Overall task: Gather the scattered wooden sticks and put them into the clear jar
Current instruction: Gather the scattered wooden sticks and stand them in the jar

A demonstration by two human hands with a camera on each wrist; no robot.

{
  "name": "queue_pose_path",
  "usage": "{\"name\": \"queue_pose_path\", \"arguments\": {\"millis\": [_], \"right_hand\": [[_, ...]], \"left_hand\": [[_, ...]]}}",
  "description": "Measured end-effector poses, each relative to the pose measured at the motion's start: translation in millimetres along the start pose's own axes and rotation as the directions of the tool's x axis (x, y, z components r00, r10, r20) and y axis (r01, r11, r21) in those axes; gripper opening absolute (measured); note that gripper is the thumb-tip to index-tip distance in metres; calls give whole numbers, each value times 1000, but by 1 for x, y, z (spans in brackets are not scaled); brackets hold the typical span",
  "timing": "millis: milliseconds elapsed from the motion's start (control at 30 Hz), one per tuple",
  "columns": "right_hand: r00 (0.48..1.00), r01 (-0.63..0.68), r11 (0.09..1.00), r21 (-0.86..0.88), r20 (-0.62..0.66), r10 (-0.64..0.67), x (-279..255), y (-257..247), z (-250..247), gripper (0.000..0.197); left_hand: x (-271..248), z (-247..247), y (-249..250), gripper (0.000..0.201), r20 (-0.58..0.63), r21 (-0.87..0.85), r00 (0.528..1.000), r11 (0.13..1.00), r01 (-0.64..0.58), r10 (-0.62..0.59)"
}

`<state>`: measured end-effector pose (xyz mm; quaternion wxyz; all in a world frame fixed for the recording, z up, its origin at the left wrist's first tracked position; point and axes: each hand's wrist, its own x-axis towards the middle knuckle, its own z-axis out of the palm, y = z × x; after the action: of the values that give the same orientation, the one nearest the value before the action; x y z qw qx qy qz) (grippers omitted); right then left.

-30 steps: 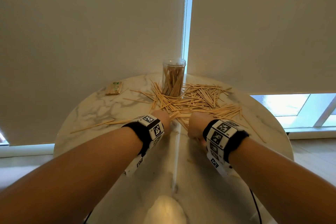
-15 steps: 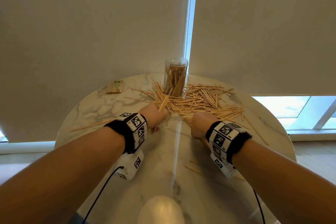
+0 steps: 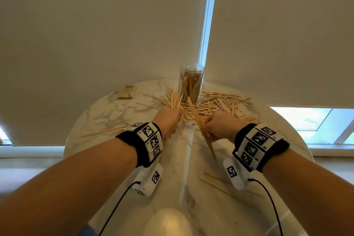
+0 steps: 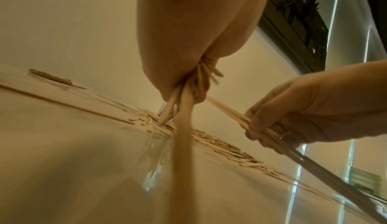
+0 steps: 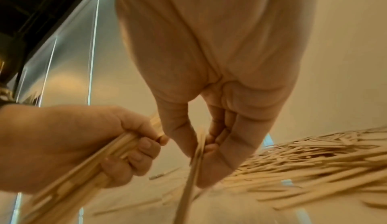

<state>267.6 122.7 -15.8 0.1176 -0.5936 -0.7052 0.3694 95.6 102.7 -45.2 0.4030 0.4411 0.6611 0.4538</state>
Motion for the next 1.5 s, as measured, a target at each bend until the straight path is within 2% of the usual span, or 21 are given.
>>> {"name": "queue_pose_path", "arguments": {"millis": [67,133,167,233,367,467,533,567,600,633,700,767,833,900,967,1167,1267,1333,1500], "right_hand": [[996,84,979,184,-5,-84,-5,-8,-1,9],[982,185,938,294,-14,-189,-11,-18,0,6],[971,233,917,322,-24,-239,-12,-21,1,8],[950,311,891,330,-65,-307,-13,-26,7,14],[923,380,901,210,-158,-352,-10,-21,16,10],[937,342,908,242,-166,-309,-14,-21,20,28],[961,275,921,275,-101,-257,-20,-21,18,31],[973,228,953,199,-35,-226,-27,-21,14,31],[981,189,982,20,35,-190,-33,-18,9,35],[984,156,967,-200,113,-135,-39,-15,4,43],[971,105,839,-533,236,28,-51,-7,0,60],[937,109,738,-666,316,147,-58,2,2,66],[924,155,689,-708,351,153,-64,10,7,54],[932,195,716,-670,355,79,-67,14,11,34],[927,223,744,-630,373,39,-71,14,14,21],[931,315,592,-742,364,-39,-75,14,24,16],[935,301,586,-753,354,-25,-76,15,26,23],[938,306,602,-737,343,-57,-74,18,24,22],[949,316,529,-788,271,-163,-65,25,27,23]], "left_hand": [[-3,1,2,41,42,-24,997,997,-70,71],[-9,2,6,61,106,-21,983,989,-149,150],[-12,2,7,61,142,-35,975,985,-169,172],[-17,3,11,49,178,-67,965,981,-184,193],[-19,1,11,41,172,-17,956,971,-237,237],[-17,-4,7,40,144,37,955,963,-266,258],[-16,-9,6,38,84,26,960,963,-269,266],[-14,-11,6,36,58,-20,963,965,-261,262],[-13,-14,7,35,26,-71,968,967,-246,248],[-13,-16,7,33,-15,-104,971,966,-237,237],[-13,-19,8,31,-96,-119,968,963,-243,232],[-12,-18,9,34,-149,-147,962,957,-252,230],[-9,-13,10,30,-164,-246,965,939,-240,204],[-9,-6,11,20,-147,-355,970,905,-234,193],[-12,1,10,16,-134,-380,972,896,-228,190],[-23,5,7,17,-20,-403,966,882,-245,259],[-23,2,7,22,-29,-361,965,898,-253,260],[-22,1,8,23,-20,-375,975,902,-214,223],[-21,1,9,18,36,-471,985,872,-131,167]]}}
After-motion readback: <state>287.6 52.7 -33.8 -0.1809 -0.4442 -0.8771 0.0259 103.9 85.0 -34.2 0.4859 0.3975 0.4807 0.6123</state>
